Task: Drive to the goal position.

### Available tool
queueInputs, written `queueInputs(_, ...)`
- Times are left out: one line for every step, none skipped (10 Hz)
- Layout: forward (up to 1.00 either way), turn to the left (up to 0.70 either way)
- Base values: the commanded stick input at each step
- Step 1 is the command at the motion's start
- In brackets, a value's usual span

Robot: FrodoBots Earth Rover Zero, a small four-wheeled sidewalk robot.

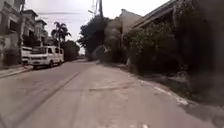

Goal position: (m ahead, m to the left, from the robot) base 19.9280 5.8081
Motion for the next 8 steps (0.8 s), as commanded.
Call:
queueInputs(0.85,0.00)
queueInputs(0.85,0.00)
queueInputs(0.85,0.00)
queueInputs(0.85,0.00)
queueInputs(0.85,0.00)
queueInputs(0.85,0.00)
queueInputs(0.85,0.00)
queueInputs(0.85,0.00)
